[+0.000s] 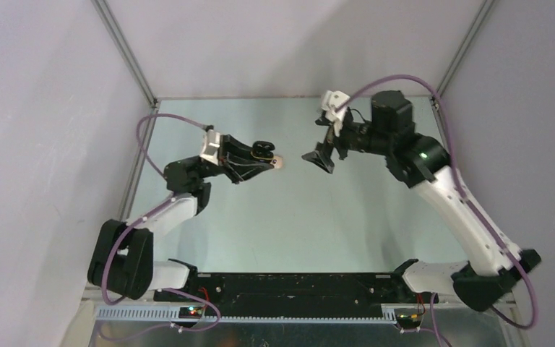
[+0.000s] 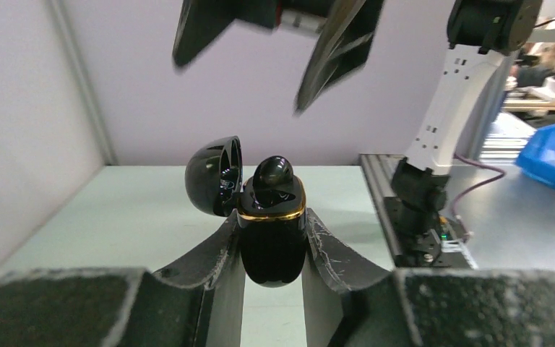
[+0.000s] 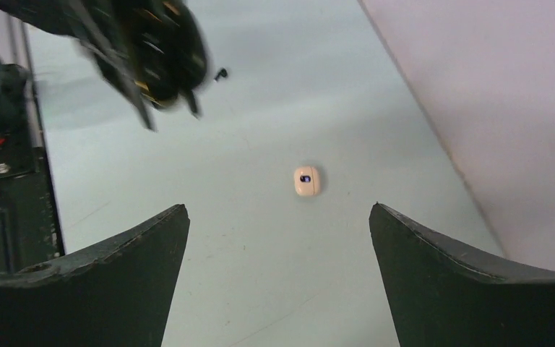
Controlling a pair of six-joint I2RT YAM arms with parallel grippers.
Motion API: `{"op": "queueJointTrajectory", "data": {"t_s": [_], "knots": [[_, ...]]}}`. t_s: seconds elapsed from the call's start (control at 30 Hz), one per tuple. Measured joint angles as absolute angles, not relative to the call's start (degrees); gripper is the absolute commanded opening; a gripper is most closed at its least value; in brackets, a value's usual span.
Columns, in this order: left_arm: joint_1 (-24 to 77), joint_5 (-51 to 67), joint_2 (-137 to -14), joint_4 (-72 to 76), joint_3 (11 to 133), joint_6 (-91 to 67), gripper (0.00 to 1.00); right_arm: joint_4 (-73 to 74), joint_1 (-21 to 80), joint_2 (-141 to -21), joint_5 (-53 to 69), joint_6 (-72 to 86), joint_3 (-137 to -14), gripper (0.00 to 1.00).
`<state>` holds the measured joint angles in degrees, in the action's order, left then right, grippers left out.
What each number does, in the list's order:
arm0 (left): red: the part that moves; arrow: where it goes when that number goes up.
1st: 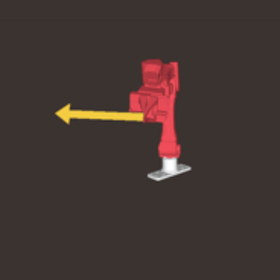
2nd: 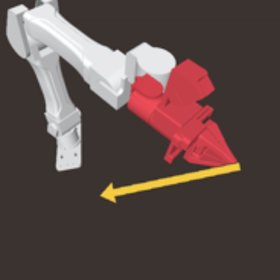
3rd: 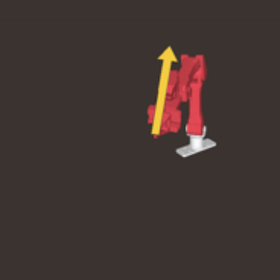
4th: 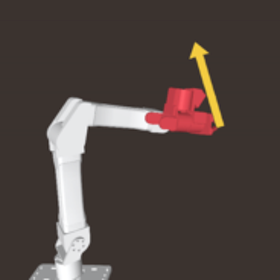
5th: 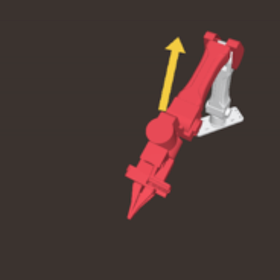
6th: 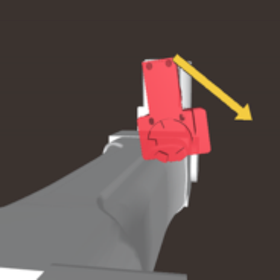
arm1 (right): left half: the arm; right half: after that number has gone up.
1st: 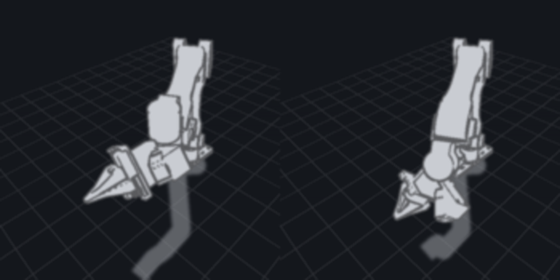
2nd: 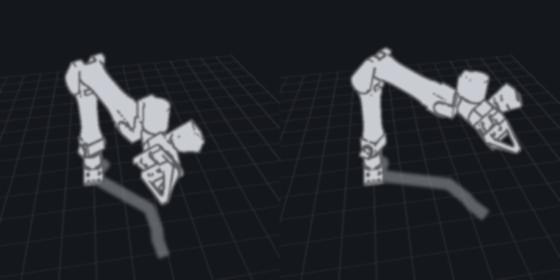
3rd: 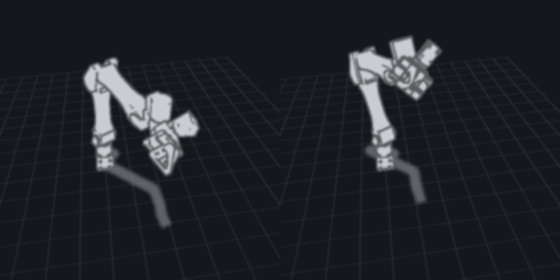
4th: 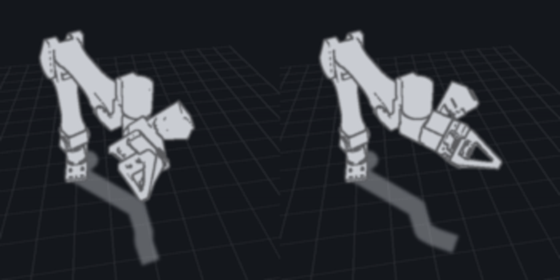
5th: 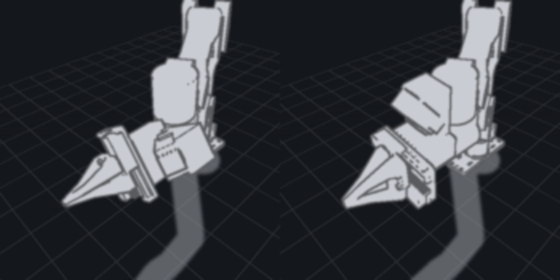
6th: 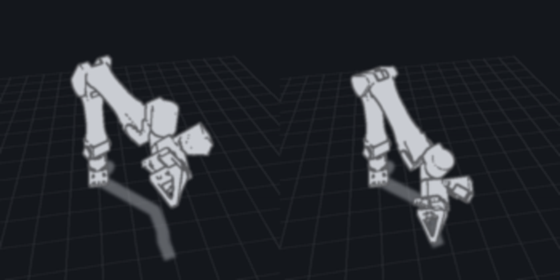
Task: Insert the wireless bluetooth earbuds into the charging case
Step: Pick up the earbud from the center of the board.
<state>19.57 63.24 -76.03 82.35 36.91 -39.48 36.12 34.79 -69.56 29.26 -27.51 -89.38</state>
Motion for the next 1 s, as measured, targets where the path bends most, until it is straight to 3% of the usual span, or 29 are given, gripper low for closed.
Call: {"op": "queueJointTrajectory", "data": {"t_s": [0.17, 0.3, 0.57, 0.8, 1.0], "knots": [[11.4, 66.3, -71.6, 82.4, 36.9, -39.5, 0.08, 29.6, 33.6, -81.7, 26.7, -22.9, -89.0, 0.99], [2.5, 68.9, -66.1, 82.5, 36.7, -39.7, 0.08, 26.9, 34.1, -96.9, 25.0, -19.0, -96.5, 0.99], [-16.2, 74.4, -55.9, 82.9, 31.9, -40.5, 0.06, 29.0, 41.8, -131.6, 21.1, -16.9, -131.0, 0.96], [-27.4, 76.1, -53.5, 83.1, 27.6, -41.8, 0.05, 24.0, 50.9, -147.0, 15.8, -16.3, -138.8, 0.92], [-33.4, 76.6, -50.9, 83.3, 26.9, -42.2, 0.05, 17.2, 54.8, -152.4, 15.3, -10.7, -139.2, 0.87]]}}
